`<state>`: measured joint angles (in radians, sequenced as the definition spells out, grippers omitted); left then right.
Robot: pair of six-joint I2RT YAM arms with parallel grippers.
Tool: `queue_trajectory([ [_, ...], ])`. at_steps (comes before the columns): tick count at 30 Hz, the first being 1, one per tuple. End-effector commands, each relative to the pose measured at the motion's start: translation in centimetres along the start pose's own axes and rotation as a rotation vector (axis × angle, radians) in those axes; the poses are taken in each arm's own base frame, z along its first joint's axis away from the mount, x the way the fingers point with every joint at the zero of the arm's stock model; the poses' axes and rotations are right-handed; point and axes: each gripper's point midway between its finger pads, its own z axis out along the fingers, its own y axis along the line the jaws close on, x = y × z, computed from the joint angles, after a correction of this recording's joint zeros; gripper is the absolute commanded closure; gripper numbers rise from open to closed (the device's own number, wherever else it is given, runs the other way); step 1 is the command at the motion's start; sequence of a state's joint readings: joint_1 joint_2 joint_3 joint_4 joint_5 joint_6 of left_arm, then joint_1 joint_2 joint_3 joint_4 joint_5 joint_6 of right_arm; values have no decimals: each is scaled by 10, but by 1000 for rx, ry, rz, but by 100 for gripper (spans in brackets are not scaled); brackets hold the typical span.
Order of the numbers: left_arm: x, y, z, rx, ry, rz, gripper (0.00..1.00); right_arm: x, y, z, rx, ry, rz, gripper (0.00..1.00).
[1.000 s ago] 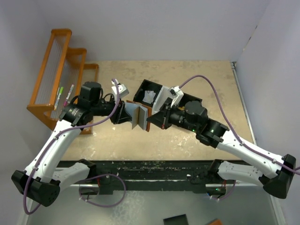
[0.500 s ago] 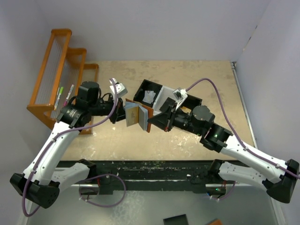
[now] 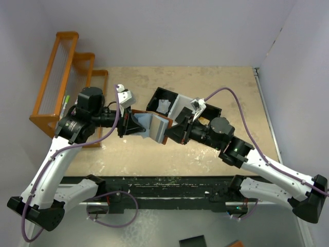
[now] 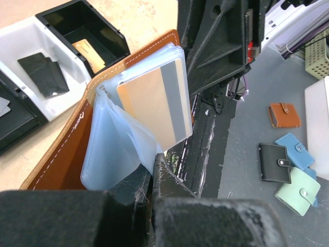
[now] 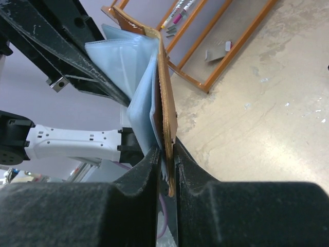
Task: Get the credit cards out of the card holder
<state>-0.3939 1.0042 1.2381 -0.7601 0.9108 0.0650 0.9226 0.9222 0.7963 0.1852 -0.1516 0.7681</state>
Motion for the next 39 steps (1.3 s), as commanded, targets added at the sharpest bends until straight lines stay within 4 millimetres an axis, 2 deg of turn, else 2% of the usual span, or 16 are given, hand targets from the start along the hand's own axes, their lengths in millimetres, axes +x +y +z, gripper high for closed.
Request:
queue_trajectory([
  [1, -27, -19, -8, 61, -73, 54, 100, -10, 10, 0, -32, -31, 9, 81],
  [4, -29, -22, -8, 80, -80, 40, 100, -10, 13, -1, -44, -28, 10, 75],
  [8, -31, -25, -8, 101, -83, 34, 100, -13, 16, -1, -52, -35, 10, 75],
  [11, -31, -25, -8, 103, -85, 29, 100, -13, 17, 0, -55, -33, 10, 70],
  [15, -32, -21, -9, 84, -87, 30, 100, -14, 28, -2, -115, -33, 5, 66],
  [17, -33, -21, -9, 81, -88, 36, 100, -14, 34, -3, -148, -35, 12, 68],
  [18, -33, -21, -9, 81, -88, 36, 100, -14, 34, -2, -153, -36, 15, 73],
  [20, -33, -19, -9, 71, -87, 40, 100, -16, 34, -1, -145, -40, 16, 91],
  [22, -32, -8, -9, 8, -80, 67, 100, -23, 35, -3, -137, -61, 6, 100],
  [27, -22, 58, -26, -381, -25, 106, 99, -32, 34, -11, -108, -98, -13, 100],
  [28, -21, 66, -30, -429, -18, 119, 93, -32, 34, -12, -106, -98, -15, 100],
  [32, -21, 74, -39, -503, -29, 146, 42, -30, 36, -11, -118, -90, -9, 100],
  [34, -18, 67, -36, -461, -27, 145, 25, -29, 37, -11, -129, -89, -5, 100],
  [36, -14, 53, -29, -374, -25, 134, 4, -29, 40, -12, -144, -88, -8, 100],
  [37, -12, 47, -25, -337, -25, 120, 0, -29, 42, -12, -155, -83, -12, 100],
  [39, -7, 38, -19, -267, -12, 76, 1, -31, 46, -13, -168, -81, -23, 100],
])
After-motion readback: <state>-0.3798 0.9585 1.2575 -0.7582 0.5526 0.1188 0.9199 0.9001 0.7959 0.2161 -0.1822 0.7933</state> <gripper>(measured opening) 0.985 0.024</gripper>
